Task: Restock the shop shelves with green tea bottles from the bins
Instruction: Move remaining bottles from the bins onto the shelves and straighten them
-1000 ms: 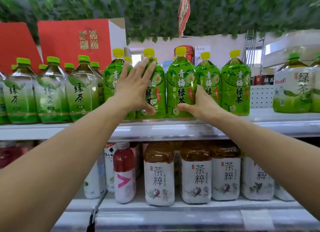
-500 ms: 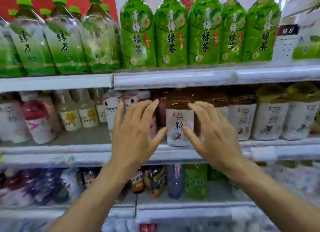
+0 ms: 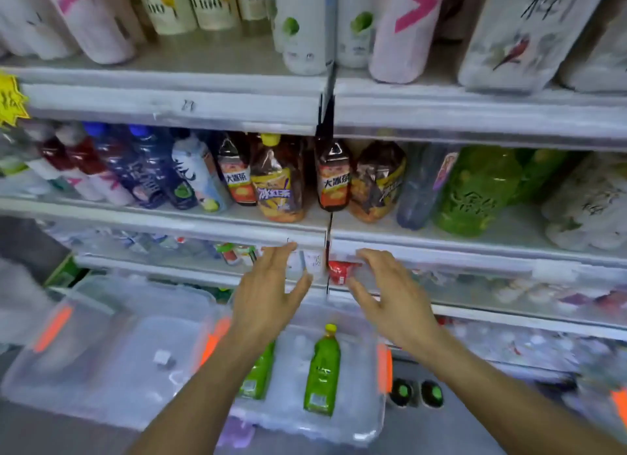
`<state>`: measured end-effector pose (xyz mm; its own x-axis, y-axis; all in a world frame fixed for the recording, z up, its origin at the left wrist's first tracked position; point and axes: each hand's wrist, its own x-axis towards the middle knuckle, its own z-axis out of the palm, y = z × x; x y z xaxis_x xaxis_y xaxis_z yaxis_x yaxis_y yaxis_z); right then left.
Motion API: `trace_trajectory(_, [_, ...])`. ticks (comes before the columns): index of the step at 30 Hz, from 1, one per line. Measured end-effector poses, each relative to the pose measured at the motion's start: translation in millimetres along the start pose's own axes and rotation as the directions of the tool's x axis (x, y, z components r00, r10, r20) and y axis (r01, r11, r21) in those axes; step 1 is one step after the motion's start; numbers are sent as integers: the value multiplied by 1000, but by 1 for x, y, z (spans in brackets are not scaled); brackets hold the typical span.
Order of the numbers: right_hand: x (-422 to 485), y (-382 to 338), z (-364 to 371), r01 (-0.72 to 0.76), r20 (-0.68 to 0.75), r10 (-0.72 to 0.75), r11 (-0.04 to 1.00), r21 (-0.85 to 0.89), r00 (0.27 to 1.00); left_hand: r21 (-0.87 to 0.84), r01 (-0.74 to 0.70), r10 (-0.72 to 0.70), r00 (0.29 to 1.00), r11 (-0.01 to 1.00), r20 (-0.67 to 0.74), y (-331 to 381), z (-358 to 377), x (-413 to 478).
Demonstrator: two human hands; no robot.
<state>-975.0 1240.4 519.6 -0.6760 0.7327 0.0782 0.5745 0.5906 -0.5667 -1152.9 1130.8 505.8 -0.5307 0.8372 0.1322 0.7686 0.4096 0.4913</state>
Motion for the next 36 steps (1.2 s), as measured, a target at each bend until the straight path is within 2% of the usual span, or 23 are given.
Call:
trace_trajectory(4, [-7, 34, 97, -237, 228, 213, 968, 82, 950, -74, 284, -260, 936, 956, 236, -74, 69, -25])
trace_trajectory(7, [-18, 59, 161, -429, 383, 361, 897, 106, 850, -26, 406, -372, 860, 913, 349, -123, 113, -40])
trace_trajectory(11, [-21, 96, 232, -564, 513, 492, 826, -18, 703, 101, 533, -513, 722, 840, 464, -175, 167, -53])
trace_trajectory(15, [-17, 114, 292, -751, 516, 660, 658, -47, 546, 213, 589, -608, 631, 780, 482, -211, 213, -58])
trace_trajectory(18, [-15, 118, 331, -853, 450, 760, 523, 3, 468, 323, 618, -693, 583, 717, 424, -227, 240, -53])
trace_trajectory(20, [-15, 121, 351, -879, 411, 802, 477, -3, 434, 344, 630, -716, 582, 696, 385, -233, 254, -48])
trace_trajectory(25, [-22, 125, 380, -906, 372, 837, 422, 29, 402, 388, 614, -726, 598, 687, 338, -243, 274, -40])
trace_trajectory(29, [-20, 131, 376, -906, 387, 832, 424, 21, 398, 394, 560, -683, 639, 728, 354, -249, 274, -39])
trace_trajectory(32, [-20, 136, 360, -894, 407, 812, 448, 24, 418, 302, 583, -656, 648, 754, 386, -251, 265, -41])
trace_trajectory(36, [-22, 137, 324, -858, 432, 754, 502, 107, 495, 64, 696, -659, 641, 715, 393, -238, 240, -42])
